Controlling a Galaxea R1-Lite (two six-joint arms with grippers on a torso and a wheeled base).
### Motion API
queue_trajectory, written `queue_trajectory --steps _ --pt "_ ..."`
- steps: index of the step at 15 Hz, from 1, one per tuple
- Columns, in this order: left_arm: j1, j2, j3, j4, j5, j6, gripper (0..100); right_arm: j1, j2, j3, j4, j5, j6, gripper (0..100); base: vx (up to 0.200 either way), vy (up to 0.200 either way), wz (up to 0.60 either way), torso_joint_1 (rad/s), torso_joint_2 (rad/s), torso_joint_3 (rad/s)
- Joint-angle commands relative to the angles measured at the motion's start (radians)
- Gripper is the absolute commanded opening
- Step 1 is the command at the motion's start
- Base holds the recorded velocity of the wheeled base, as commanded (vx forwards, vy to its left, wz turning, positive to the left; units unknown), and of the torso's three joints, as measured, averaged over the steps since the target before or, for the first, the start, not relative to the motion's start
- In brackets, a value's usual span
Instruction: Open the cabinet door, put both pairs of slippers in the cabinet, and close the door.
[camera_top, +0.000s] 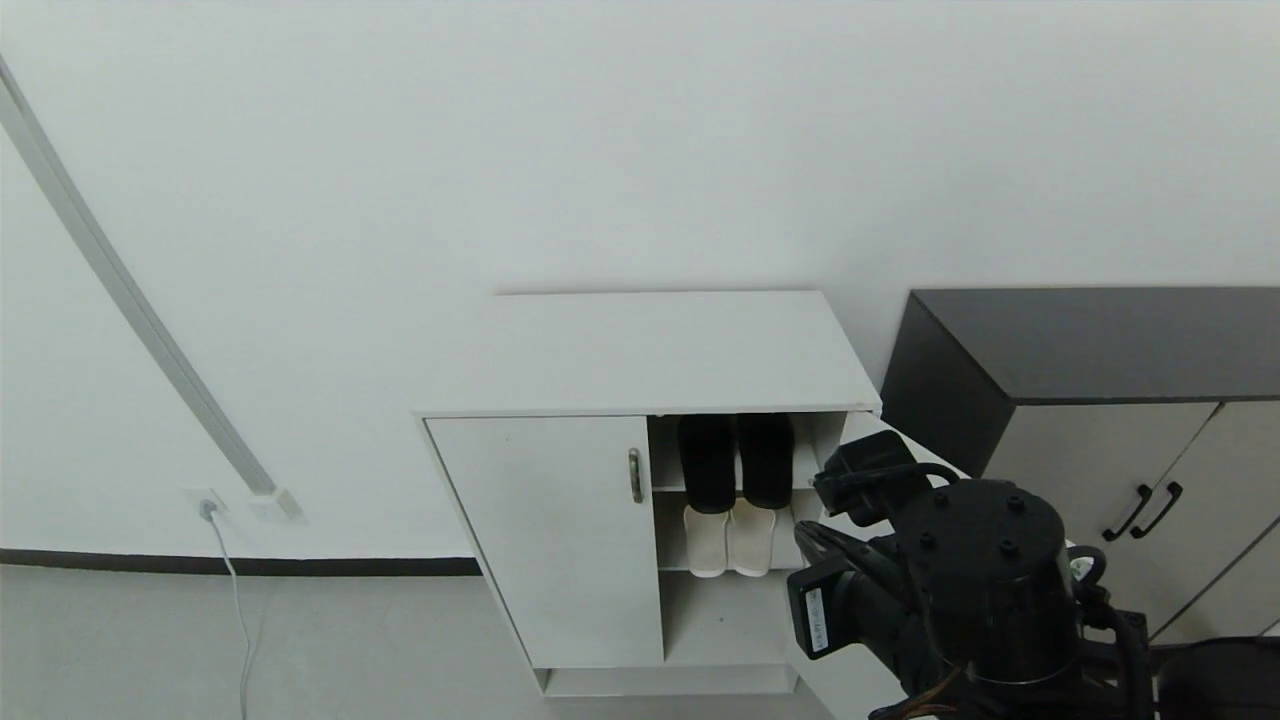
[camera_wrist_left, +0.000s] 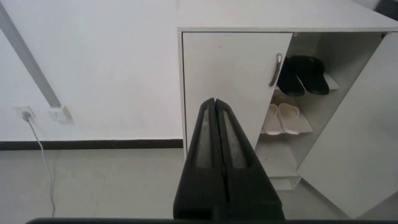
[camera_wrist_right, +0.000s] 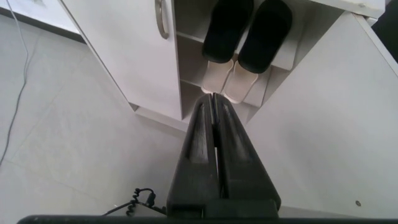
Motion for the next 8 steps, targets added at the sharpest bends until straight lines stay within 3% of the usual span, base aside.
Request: queue_trajectory --steps 1,8 --pt "0.0 0.001 0.0 -0.001 0.001 -0.001 0 0.001 0.006 0.002 0.0 0.0 0.0 0 0.0 0.0 0.0 0.0 0.0 0.0" --pt "0.0 0.001 0.0 -0.001 0.002 -0.001 0 0.001 0.006 0.005 0.0 0.0 0.001 0 0.0 0.0 0.0 0.0 0.0 0.0"
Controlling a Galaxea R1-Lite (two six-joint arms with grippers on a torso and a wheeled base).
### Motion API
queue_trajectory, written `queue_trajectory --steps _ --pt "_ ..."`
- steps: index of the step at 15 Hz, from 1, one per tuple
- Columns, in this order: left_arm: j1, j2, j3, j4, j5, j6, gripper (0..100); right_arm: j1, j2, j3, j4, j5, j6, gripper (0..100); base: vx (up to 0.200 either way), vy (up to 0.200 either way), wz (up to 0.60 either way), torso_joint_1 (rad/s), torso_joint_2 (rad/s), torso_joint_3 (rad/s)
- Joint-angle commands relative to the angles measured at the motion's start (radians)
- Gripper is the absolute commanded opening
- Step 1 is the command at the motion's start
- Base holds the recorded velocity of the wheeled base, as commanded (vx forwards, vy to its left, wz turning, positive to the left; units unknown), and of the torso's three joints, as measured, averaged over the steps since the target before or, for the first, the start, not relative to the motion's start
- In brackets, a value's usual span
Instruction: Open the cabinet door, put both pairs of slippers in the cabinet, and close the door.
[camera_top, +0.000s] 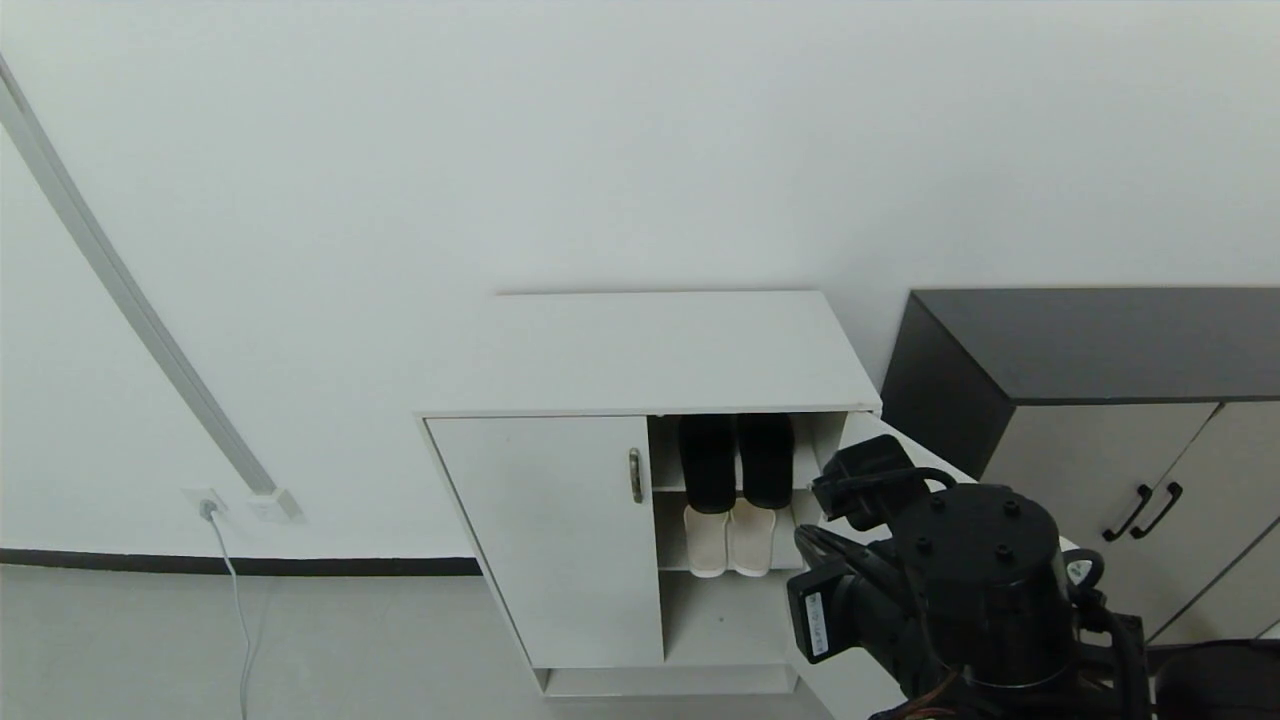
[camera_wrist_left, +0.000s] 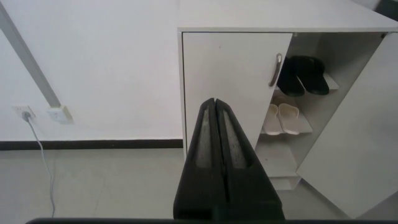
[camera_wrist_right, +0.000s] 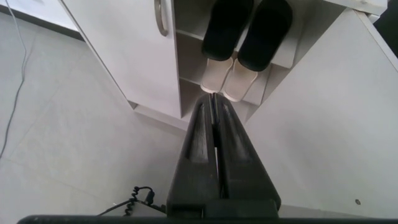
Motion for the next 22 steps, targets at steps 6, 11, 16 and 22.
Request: queue_trajectory --steps 6,11,16,22 --pt "0.0 0.001 0.0 0.0 0.001 -0.001 0 -0.004 0.012 0.004 0.0 0.001 -0.001 0 0.0 0.0 -0.3 0.0 0.0 0.002" --pt "0.0 0.001 0.0 0.0 0.001 -0.001 0 -0.047 0.015 0.003 -0.023 0.001 -0.012 0 0.0 0.0 -0.36 0.004 0.0 0.0" --pt "0.0 0.001 0.0 0.0 0.001 -0.001 0 -0.078 0.028 0.0 -0.025 0.0 -0.013 0 0.0 0.0 0.0 0.0 0.0 0.0" --pt "0.0 0.001 0.0 0.0 -0.001 -0.001 0 -0.078 0.028 0.003 -0.042 0.0 -0.03 0 -0.067 0.0 0.0 0.001 0.0 0.002"
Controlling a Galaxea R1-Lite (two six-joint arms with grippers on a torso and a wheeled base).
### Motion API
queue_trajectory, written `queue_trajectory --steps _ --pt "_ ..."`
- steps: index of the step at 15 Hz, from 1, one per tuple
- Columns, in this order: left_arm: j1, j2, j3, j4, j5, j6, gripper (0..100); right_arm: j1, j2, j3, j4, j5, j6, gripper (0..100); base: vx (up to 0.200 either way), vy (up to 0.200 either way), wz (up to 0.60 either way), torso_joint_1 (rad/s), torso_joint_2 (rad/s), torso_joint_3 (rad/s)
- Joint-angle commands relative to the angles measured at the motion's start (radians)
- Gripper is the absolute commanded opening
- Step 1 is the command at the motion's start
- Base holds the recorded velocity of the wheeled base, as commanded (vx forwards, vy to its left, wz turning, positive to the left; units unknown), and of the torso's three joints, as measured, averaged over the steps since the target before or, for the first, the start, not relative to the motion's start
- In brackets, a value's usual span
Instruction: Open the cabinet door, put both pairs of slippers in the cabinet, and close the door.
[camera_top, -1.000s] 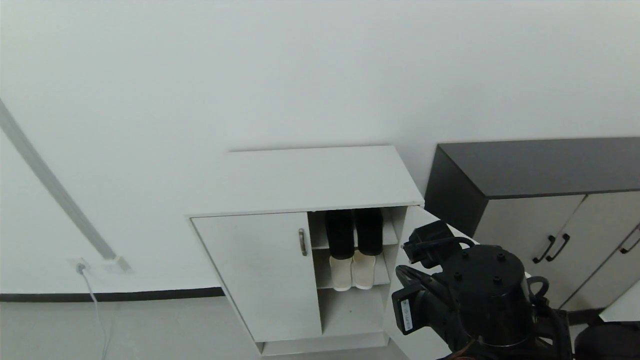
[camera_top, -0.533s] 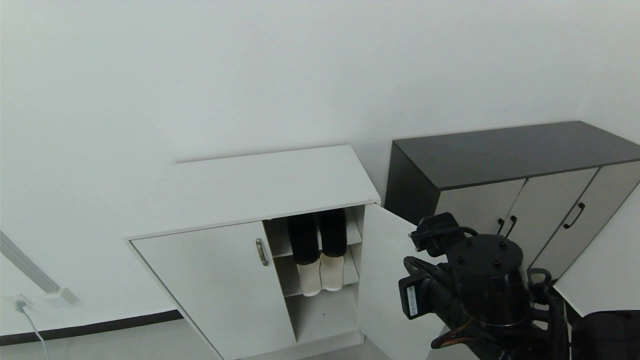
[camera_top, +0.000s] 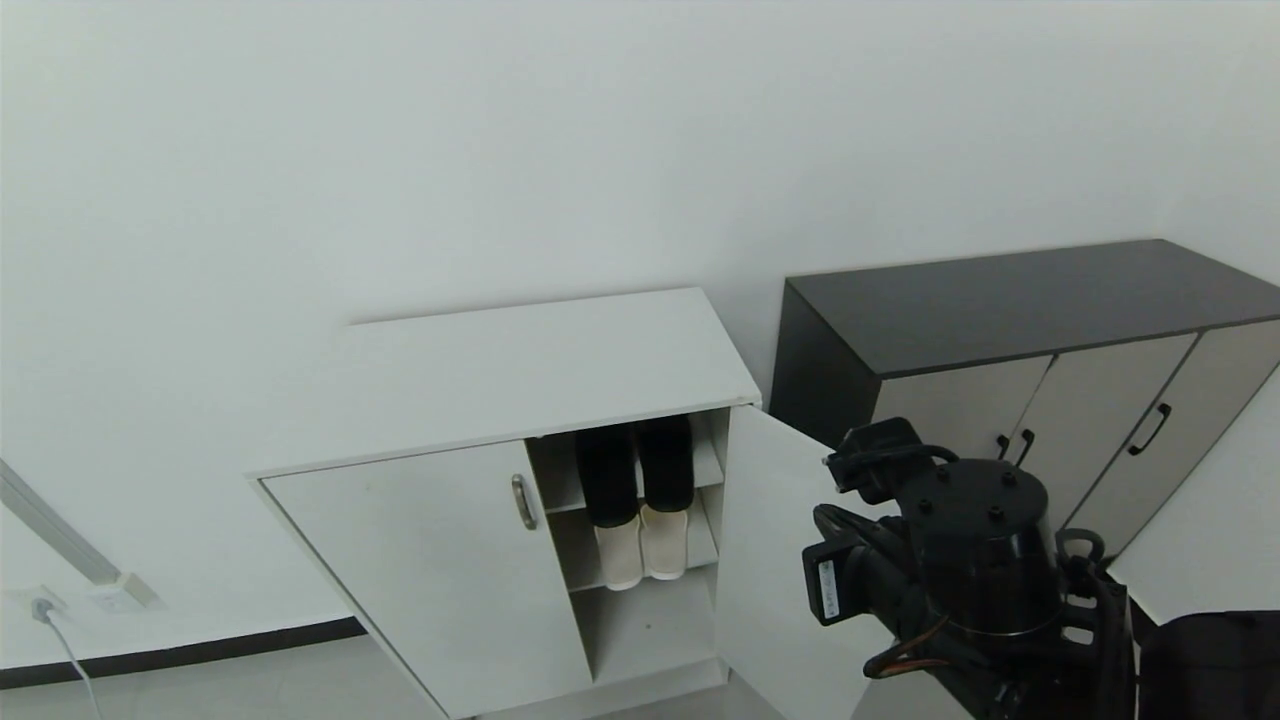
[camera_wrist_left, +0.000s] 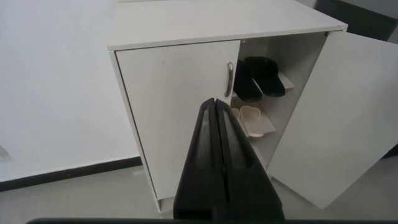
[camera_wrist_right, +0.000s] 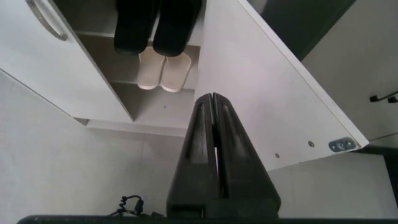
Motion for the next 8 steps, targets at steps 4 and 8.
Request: queue_trajectory --steps 4,8 --pt "0.001 0.001 0.0 -0.001 0.002 -0.001 0 0.001 0.001 0.003 -0.001 0.0 -0.001 0 -0.2 0.0 0.0 -0.004 0.0 0.001" --pt "0.001 0.001 0.0 -0.001 0.002 -0.001 0 -0.014 0.003 0.001 -0.001 0.0 -0.004 0 0.0 0.0 0.0 0.0 0.0 0.0"
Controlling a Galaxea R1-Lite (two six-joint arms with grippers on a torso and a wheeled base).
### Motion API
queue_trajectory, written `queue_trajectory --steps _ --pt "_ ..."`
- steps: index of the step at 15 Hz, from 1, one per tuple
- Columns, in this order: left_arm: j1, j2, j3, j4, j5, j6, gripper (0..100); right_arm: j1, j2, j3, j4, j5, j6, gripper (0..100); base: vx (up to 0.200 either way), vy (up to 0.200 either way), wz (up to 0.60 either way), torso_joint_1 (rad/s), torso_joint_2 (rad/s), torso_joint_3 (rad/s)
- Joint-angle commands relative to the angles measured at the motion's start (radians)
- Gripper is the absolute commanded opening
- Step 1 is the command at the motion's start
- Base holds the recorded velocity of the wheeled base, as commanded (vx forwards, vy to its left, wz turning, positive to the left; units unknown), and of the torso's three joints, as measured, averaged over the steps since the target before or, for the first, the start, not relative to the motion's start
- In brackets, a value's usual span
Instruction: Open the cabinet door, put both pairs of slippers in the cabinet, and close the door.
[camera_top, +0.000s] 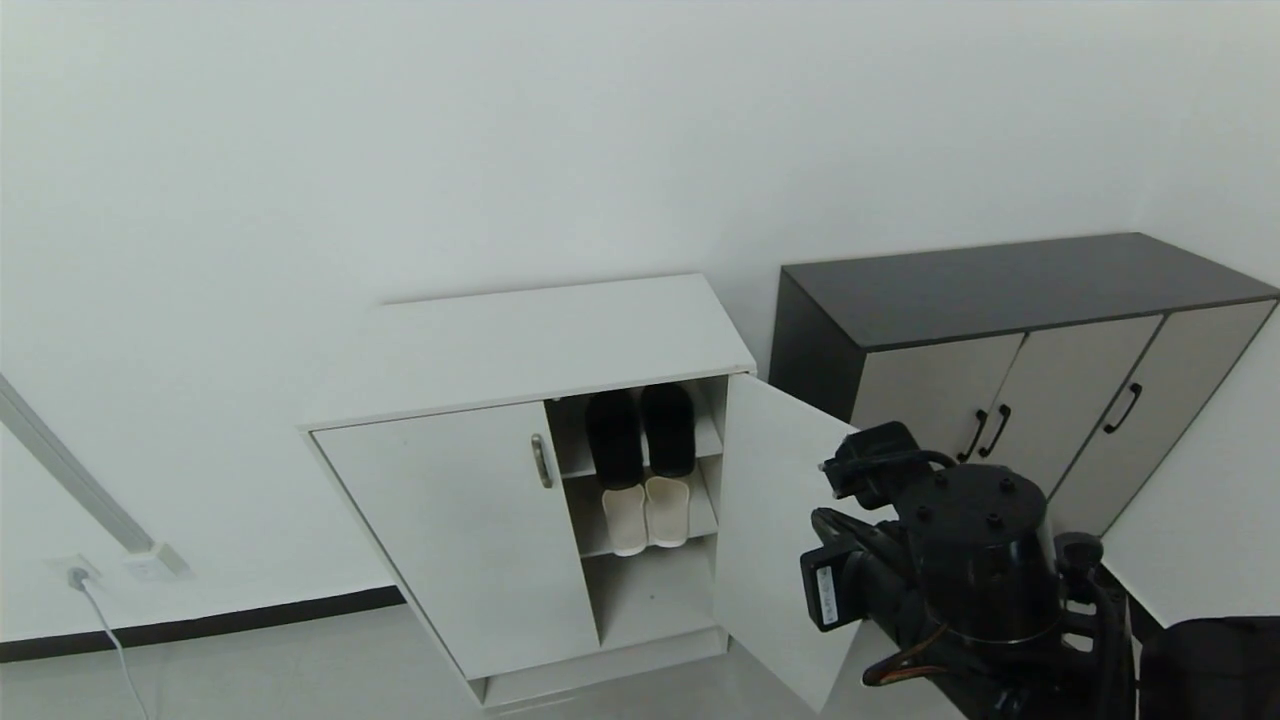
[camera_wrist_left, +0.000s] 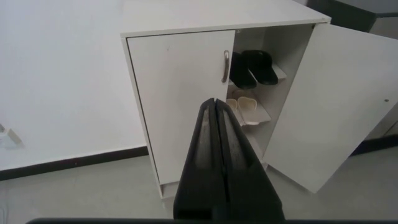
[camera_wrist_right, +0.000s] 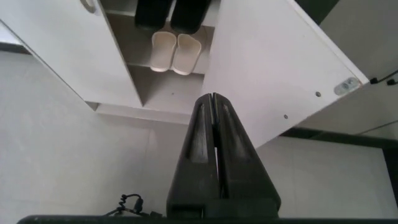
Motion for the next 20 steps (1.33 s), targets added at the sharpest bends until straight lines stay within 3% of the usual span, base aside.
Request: queue_trajectory --steps 1,5,12,20 --pt "0.0 0.001 0.0 0.0 0.001 -0.001 0 -0.014 0.003 -0.007 0.0 0.0 -0.005 0 0.0 0.0 0.0 0.0 0.0 0.0" --pt "0.0 0.001 0.0 0.0 0.001 -0.001 0 -0.117 0.046 -0.046 -0.068 0.001 -0.088 0 0.0 0.0 0.0 0.0 0.0 0.0" --pt "0.0 0.001 0.0 0.0 0.001 -0.001 0 -0.338 0.186 -0.365 -0.005 0.069 -0.095 0 0.0 0.0 0.0 0.0 0.0 0.0" --pt "0.0 0.001 0.0 0.0 0.001 -0.001 0 -0.448 0.367 -0.517 0.004 0.141 -0.069 0 0.0 0.0 0.0 0.0 0.0 0.0"
